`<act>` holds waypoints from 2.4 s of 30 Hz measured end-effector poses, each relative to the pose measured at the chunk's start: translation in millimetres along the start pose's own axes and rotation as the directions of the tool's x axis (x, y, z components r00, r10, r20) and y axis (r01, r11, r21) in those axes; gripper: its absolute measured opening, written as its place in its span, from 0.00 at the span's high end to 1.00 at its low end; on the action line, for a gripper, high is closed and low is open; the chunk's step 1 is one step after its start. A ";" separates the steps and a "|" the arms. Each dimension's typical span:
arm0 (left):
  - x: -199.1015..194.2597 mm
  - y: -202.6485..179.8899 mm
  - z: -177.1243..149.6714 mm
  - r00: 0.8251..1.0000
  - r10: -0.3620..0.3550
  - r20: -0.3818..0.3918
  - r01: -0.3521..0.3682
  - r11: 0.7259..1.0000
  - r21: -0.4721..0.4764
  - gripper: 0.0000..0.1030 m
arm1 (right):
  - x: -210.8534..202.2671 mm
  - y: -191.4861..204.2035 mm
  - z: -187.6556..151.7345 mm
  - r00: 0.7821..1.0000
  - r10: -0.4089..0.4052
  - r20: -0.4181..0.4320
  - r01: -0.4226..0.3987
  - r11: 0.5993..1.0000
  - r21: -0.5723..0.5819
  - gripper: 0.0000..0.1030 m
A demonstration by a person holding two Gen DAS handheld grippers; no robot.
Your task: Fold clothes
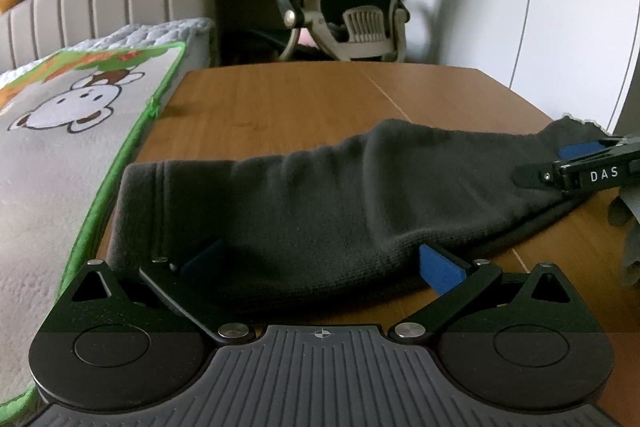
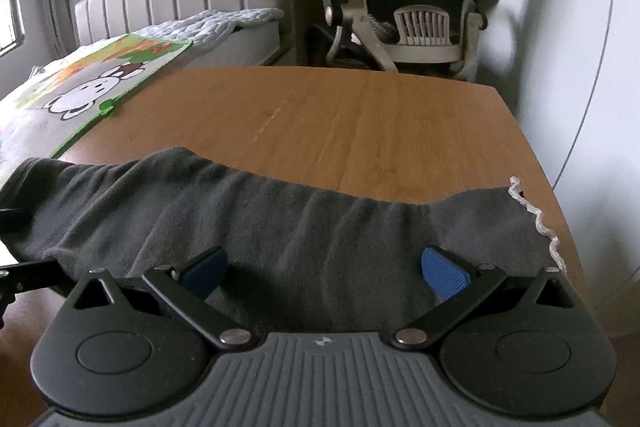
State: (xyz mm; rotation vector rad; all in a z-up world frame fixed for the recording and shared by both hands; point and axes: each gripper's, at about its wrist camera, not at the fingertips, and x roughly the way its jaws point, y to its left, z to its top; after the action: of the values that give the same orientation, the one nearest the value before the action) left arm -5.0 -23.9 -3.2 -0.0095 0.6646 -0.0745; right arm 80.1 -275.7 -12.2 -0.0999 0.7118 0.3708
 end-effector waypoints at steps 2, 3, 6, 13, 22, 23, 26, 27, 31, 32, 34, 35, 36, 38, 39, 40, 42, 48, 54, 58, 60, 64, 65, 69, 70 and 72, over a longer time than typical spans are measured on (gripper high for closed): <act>-0.7 1.0 -0.5 1.000 -0.004 0.002 0.004 1.000 -0.004 0.00 | 0.0 0.2 0.7 1.000 0.005 -0.001 -0.005 1.000 -0.010 0.00; -1.2 1.8 -0.8 1.000 -0.007 0.004 0.007 1.000 -0.006 0.00 | -0.8 1.0 0.9 1.000 0.007 -0.002 -0.007 1.000 -0.013 0.00; -2.2 4.7 -1.5 1.000 -0.013 0.009 0.014 1.000 -0.015 0.00 | -4.5 1.4 -1.0 1.000 0.009 -0.005 -0.009 1.000 -0.024 0.00; -9.5 9.1 -2.7 0.999 -0.038 0.033 0.039 0.998 -0.050 0.00 | -28.0 30.5 14.7 0.983 0.077 0.164 -0.049 0.985 -0.168 0.00; -86.1 57.5 17.8 0.953 0.175 0.248 -0.174 0.984 -0.025 0.00 | -57.4 105.7 40.0 0.902 0.365 0.231 -0.267 0.891 -0.367 0.00; -91.3 66.2 19.7 0.942 0.221 0.253 -0.221 0.975 -0.028 0.00 | -55.9 115.5 38.1 0.895 0.394 0.207 -0.293 0.872 -0.393 0.00; -103.9 93.5 19.6 0.921 0.305 0.242 -0.301 0.952 -0.057 0.00 | -51.2 144.9 32.4 0.870 0.475 0.131 -0.369 0.805 -0.465 0.21; -107.0 99.0 17.2 0.915 0.327 0.237 -0.324 0.945 -0.053 0.00 | -48.8 153.4 28.9 0.863 0.494 0.107 -0.390 0.785 -0.481 0.26; -112.3 106.0 5.2 0.912 0.345 0.222 -0.358 0.933 0.020 0.00 | -27.4 181.8 18.4 0.848 0.529 0.041 -0.436 0.738 -0.515 0.36; -111.3 106.1 2.8 0.927 0.312 0.209 -0.326 0.945 0.032 0.00 | -23.1 186.6 16.6 0.842 0.538 0.020 -0.453 0.728 -0.514 0.45; -110.7 104.8 -3.3 0.955 0.233 0.185 -0.247 0.968 0.052 0.00 | -10.2 196.0 12.0 0.839 0.544 -0.023 -0.477 0.713 -0.514 0.50; -110.1 103.0 -5.6 0.963 0.201 0.179 -0.216 0.974 0.069 0.00 | -1.8 200.7 9.1 0.843 0.536 -0.042 -0.478 0.711 -0.516 0.55; -108.1 99.4 -7.7 0.968 0.179 0.178 -0.199 0.975 0.099 0.00 | 3.4 201.2 8.6 0.845 0.533 -0.053 -0.482 0.715 -0.506 0.60; -103.2 89.9 -11.8 0.973 0.150 0.175 -0.179 0.970 0.166 0.00 | 11.4 198.8 9.5 0.846 0.529 -0.070 -0.494 0.726 -0.478 0.80; -99.3 85.4 -12.6 0.975 0.143 0.169 -0.175 0.965 0.195 0.00 | 11.2 195.1 11.7 0.843 0.533 -0.069 -0.501 0.733 -0.460 0.83; -93.9 81.2 -13.3 0.979 0.139 0.152 -0.170 0.962 0.214 0.00 | 9.3 190.4 14.7 0.841 0.538 -0.064 -0.507 0.740 -0.441 0.89; -82.0 75.6 -12.2 0.982 0.142 0.126 -0.168 0.959 0.230 0.00 | -0.6 179.9 21.1 0.839 0.544 -0.029 -0.504 0.756 -0.417 0.92; -41.5 48.9 -2.8 0.957 0.225 0.182 -0.276 0.901 0.335 0.00 | -21.7 155.6 33.6 0.829 0.559 0.013 -0.516 0.773 -0.370 0.93; -7.8 11.6 0.5 0.964 0.209 0.164 -0.264 0.822 0.505 0.46 | -31.0 129.9 31.1 0.828 0.560 0.023 -0.524 0.787 -0.326 0.92; -10.6 8.3 -8.0 0.964 0.215 0.155 -0.265 0.812 0.521 0.51 | -65.5 63.4 37.8 0.865 0.478 0.156 -0.429 0.863 -0.267 0.57; -17.7 12.5 -9.9 0.967 0.209 0.148 -0.255 0.836 0.486 0.58 | -82.7 14.4 34.6 0.899 0.359 0.250 -0.320 0.930 -0.183 0.41; -22.3 11.0 -9.5 0.967 0.204 0.154 -0.253 0.847 0.468 0.66 | -96.9 -77.8 23.9 0.950 0.089 0.299 -0.120 0.989 0.087 0.40; -20.3 9.0 -6.7 0.967 0.202 0.156 -0.252 0.849 0.464 0.68 | -98.7 -92.1 18.3 0.956 0.061 0.286 -0.103 0.985 0.136 0.41; -17.7 3.9 1.6 0.968 0.192 0.162 -0.247 0.853 0.461 0.73 | -92.3 -115.9 -5.3 0.979 0.027 0.204 -0.071 0.974 0.213 0.41; -18.4 3.3 2.0 0.968 0.191 0.164 -0.246 0.852 0.462 0.73 | -87.3 -117.6 -9.2 0.984 0.015 0.177 -0.054 0.975 0.217 0.41; -18.4 3.1 2.9 0.969 0.187 0.161 -0.242 0.853 0.462 0.73 | -77.6 -116.2 -24.2 0.990 0.019 0.141 -0.051 0.971 0.233 0.41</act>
State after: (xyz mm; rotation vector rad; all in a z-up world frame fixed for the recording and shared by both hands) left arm -17.4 -19.5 10.3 0.5388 0.5173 -0.0207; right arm 53.7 -412.1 16.1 0.1625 0.6169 0.3211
